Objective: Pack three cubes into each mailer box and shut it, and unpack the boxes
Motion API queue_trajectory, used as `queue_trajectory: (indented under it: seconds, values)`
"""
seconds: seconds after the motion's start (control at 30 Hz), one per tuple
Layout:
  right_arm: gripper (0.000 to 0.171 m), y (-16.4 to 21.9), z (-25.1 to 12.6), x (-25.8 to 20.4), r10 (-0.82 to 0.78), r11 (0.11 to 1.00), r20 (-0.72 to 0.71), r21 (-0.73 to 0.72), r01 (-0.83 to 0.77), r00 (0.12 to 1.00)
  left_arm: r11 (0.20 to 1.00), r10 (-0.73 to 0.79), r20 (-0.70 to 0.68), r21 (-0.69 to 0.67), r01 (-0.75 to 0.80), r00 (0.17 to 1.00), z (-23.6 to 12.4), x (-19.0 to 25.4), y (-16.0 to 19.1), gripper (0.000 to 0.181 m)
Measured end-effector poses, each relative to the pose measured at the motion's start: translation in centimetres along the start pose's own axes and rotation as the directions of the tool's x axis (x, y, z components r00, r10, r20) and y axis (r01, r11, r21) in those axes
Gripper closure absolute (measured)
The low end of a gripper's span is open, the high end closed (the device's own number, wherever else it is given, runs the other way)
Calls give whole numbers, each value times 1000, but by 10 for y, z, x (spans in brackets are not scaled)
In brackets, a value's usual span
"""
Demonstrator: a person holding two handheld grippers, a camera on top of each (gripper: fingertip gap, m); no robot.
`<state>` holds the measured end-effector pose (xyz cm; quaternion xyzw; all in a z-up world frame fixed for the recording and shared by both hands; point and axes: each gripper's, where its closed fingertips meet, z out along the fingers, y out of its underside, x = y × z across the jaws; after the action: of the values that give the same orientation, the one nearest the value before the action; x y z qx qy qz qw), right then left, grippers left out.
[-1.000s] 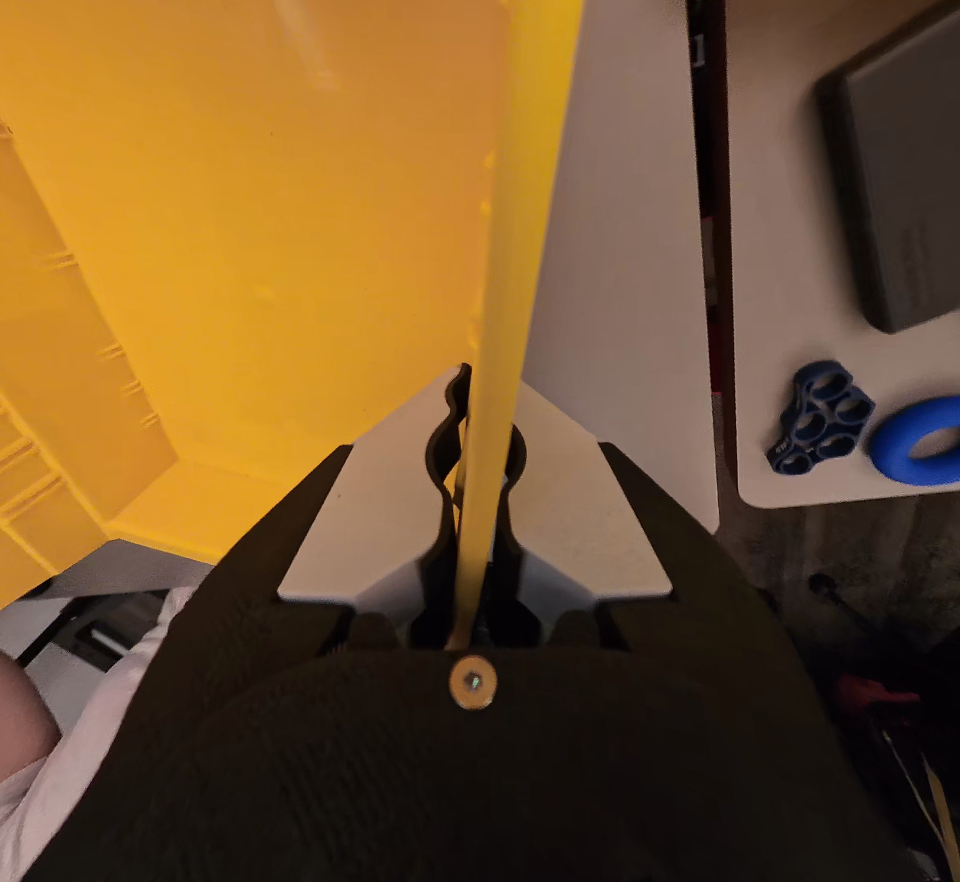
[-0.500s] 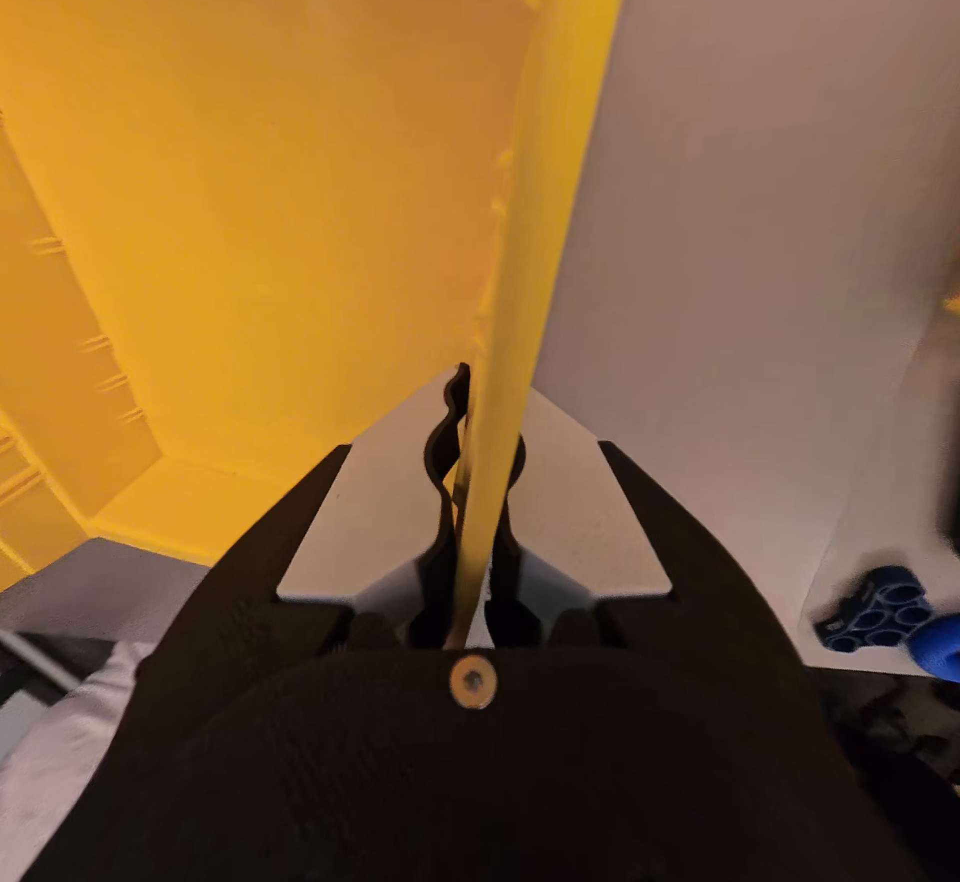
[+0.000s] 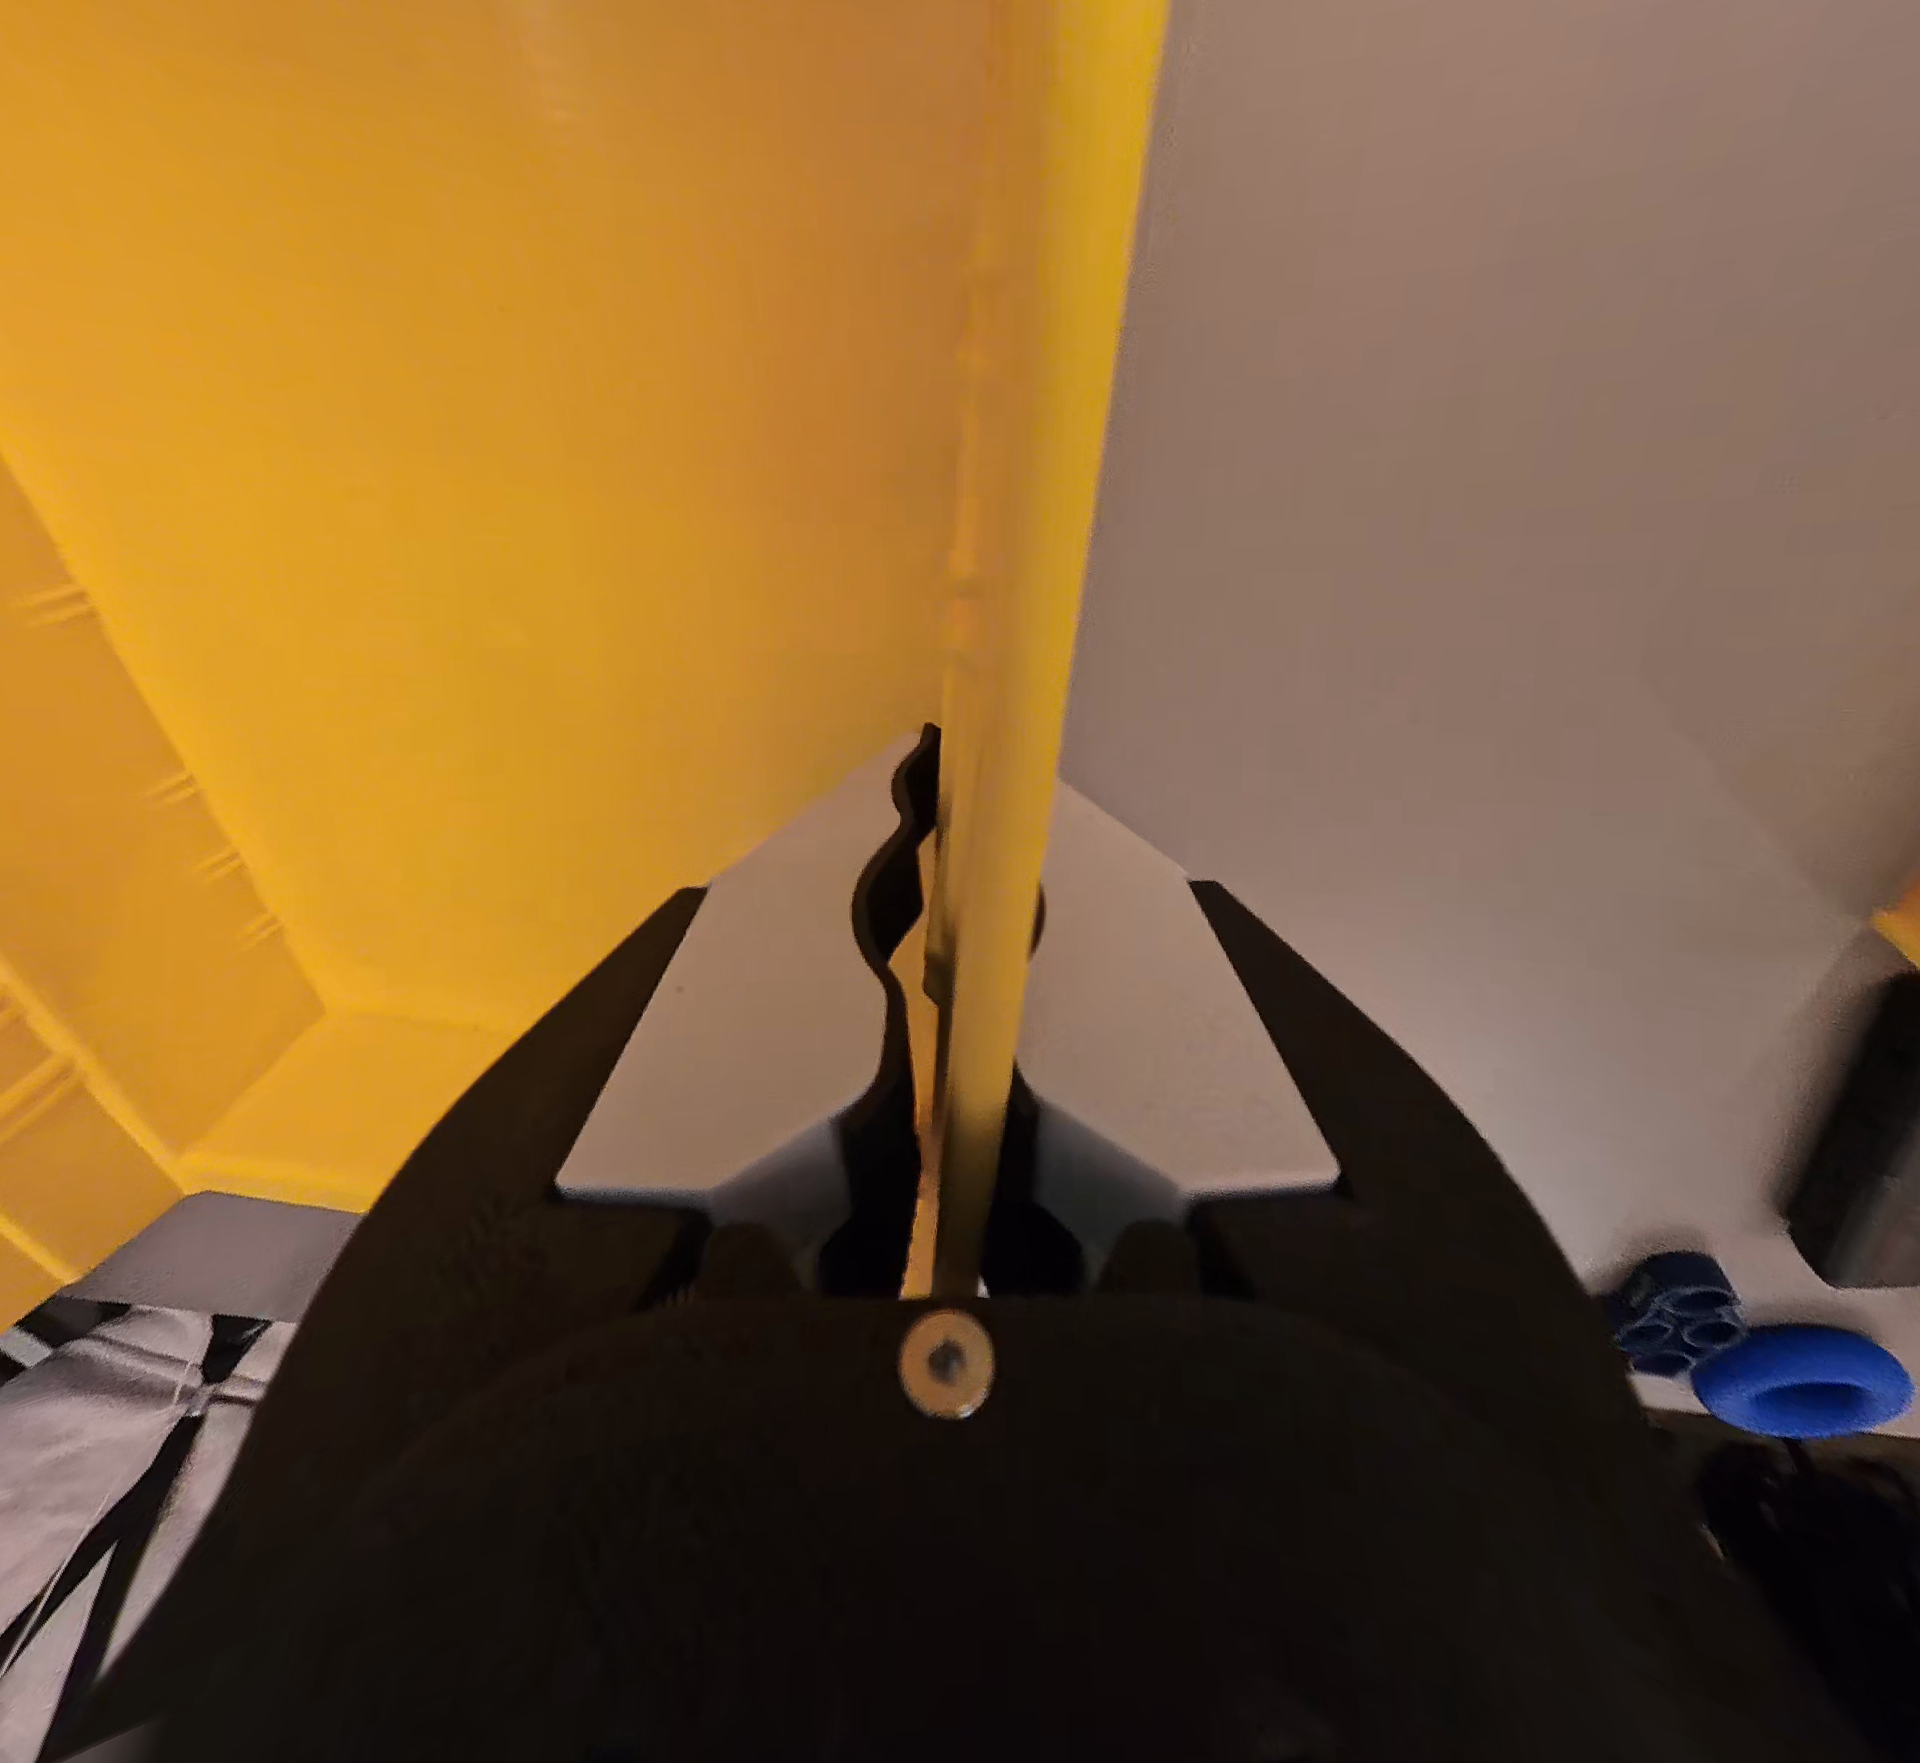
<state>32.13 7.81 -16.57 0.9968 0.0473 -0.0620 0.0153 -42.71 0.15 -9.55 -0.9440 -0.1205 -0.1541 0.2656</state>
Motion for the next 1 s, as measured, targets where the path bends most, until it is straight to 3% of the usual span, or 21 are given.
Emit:
queue_trajectory:
  seconds: [0.3, 0.6, 1.0]
  values:
    - [168, 0, 2, -7, -54, 998, -13, 14, 54, 998, 990, -126, 75, 73, 121, 989, -17, -38, -1, 174]
    - [166, 1, 3, -19, -56, 998, 65, 19, 55, 996, 998, -59, 93, -11, 60, 994, -16, -23, 12, 174]
    - [167, -12, 3, -23, -139, 990, 53, 17, 138, 989, 993, 0, 158, -118, 19, 987, -16, -14, 24, 178]
